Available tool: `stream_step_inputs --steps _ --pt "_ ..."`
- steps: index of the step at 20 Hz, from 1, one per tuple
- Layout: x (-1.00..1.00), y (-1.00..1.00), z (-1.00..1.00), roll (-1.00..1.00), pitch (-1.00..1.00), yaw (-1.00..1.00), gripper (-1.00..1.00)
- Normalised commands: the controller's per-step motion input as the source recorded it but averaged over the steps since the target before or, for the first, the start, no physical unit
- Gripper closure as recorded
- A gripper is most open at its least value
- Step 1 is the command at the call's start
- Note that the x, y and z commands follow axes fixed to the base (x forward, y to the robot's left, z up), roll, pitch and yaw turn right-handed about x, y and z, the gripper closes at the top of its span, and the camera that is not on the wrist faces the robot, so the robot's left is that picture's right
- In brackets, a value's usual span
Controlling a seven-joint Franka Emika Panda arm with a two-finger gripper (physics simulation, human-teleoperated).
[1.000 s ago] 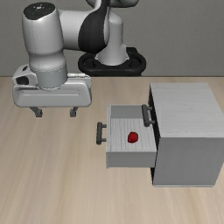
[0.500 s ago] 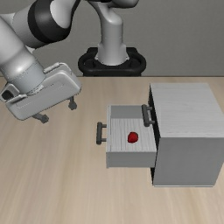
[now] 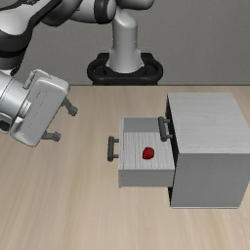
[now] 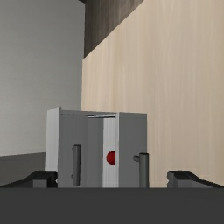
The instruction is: Close the middle layer of the cabinet
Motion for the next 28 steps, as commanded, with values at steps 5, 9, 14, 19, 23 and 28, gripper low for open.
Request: stream_step_inputs --steps 5,9,14,19,23,28 --pt "0.00 0.00 0.00 0.45 0.00 0.00 -1.00" --pt "0.00 0.00 0.00 0.39 0.06 0.00 -1.00" --pt "0.00 0.00 0.00 0.00 0.45 0.00 -1.00" --pt "0.00 0.00 0.00 0.00 0.45 0.00 -1.00" --pt "0.00 0.00 0.00 0.00 0.51 0.00 -1.00" --pt "0.00 0.00 0.00 0.00 0.45 0.00 -1.00"
